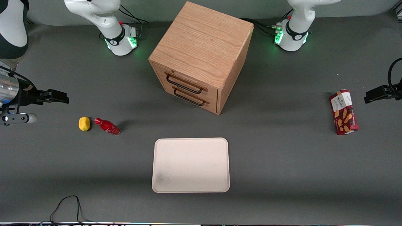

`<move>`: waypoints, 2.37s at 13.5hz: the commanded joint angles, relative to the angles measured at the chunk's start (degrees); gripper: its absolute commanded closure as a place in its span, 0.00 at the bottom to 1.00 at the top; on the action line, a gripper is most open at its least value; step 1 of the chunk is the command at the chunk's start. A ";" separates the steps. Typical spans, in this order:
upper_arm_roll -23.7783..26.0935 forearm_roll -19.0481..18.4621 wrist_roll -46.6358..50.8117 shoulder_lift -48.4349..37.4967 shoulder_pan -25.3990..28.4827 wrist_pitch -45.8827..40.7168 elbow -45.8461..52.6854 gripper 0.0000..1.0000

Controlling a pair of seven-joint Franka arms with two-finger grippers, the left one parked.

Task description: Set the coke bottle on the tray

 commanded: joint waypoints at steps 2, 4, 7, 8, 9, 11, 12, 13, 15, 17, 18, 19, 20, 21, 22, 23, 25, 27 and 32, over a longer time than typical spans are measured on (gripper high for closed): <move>0.51 0.04 3.22 -0.10 -0.29 -1.52 0.85 0.00; 0.77 -0.39 3.32 -0.46 -0.12 -1.52 0.58 0.00; 0.69 -0.40 2.88 -3.52 0.15 -1.25 -3.62 0.00; 0.69 -0.40 2.44 -5.53 0.15 -0.64 -6.25 0.00; 0.69 -0.48 2.09 -8.08 0.15 1.10 -10.10 0.00; 0.60 -0.40 -1.06 -11.69 0.15 6.10 -17.84 0.00; 0.51 -0.48 -1.68 -11.79 0.15 8.30 -19.96 0.00; 0.51 -0.40 -1.78 -11.80 0.15 11.63 -22.51 0.00; 0.34 -0.40 -3.35 -11.36 -0.03 18.92 -27.35 0.00; 0.34 -0.31 -3.36 -8.39 -0.29 24.47 -28.34 0.00; 0.34 -0.31 -3.01 -6.98 -0.12 26.33 -28.34 0.00; 0.34 -0.31 -2.92 -5.48 -0.03 28.17 -28.42 0.00; 0.42 -0.31 -3.01 -4.25 0.06 29.23 -28.51 0.01; 0.42 -0.31 -3.53 -3.54 0.06 30.29 -28.86 0.01; 0.42 -0.31 -3.45 -3.45 0.15 31.60 -29.99 0.01; 0.51 -0.31 -3.54 -3.45 0.23 34.40 -32.27 0.01; 0.51 -0.31 -3.54 -3.45 0.41 38.89 -35.79 0.05; 0.60 -0.31 -3.62 -3.36 0.41 41.62 -38.17 0.05; 0.69 -0.31 -3.62 -1.08 1.20 47.17 -40.64 0.00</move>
